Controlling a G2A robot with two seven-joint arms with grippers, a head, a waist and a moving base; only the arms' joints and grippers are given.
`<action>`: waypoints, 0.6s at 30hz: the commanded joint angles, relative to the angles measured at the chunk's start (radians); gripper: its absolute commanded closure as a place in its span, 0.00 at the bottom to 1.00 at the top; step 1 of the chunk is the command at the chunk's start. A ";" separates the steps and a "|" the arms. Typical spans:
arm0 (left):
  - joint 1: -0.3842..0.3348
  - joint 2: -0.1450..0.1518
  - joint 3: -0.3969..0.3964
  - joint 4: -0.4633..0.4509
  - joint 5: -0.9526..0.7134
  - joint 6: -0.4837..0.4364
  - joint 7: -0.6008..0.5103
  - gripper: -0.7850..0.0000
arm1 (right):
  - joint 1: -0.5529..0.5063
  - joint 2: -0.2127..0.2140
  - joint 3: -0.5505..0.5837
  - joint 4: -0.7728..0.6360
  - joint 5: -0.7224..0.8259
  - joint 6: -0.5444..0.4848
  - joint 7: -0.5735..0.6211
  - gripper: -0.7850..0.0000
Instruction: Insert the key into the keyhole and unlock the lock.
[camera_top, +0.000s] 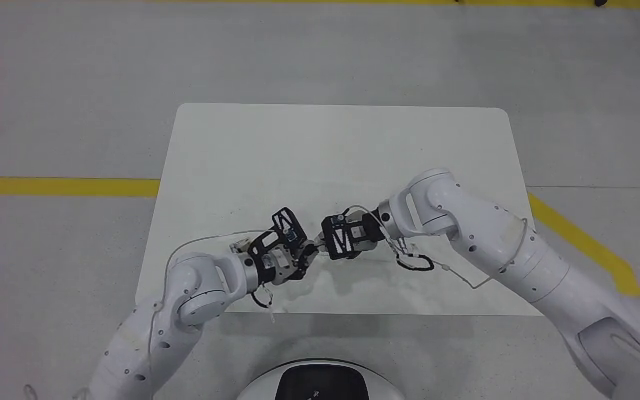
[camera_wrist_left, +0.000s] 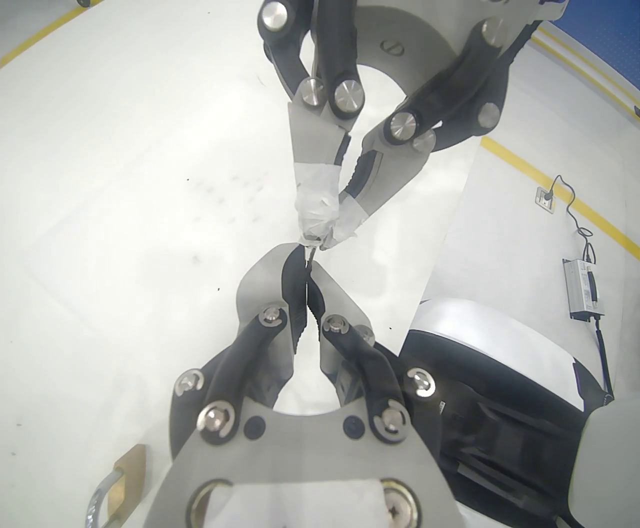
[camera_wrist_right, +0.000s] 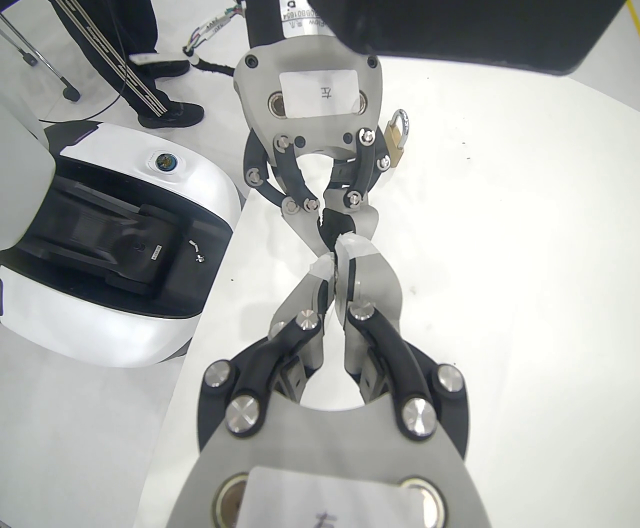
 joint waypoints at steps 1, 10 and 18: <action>-0.001 0.001 -0.004 -0.001 -0.003 -0.002 0.001 1.00 | 0.004 -0.001 -0.004 0.002 0.006 0.000 0.002 1.00; -0.010 0.004 -0.012 0.001 -0.021 -0.005 -0.004 1.00 | 0.018 -0.004 -0.007 0.018 0.011 0.000 -0.012 0.82; -0.013 0.006 -0.016 0.002 -0.027 -0.007 0.003 1.00 | 0.033 -0.004 -0.026 0.018 0.013 0.000 -0.009 0.87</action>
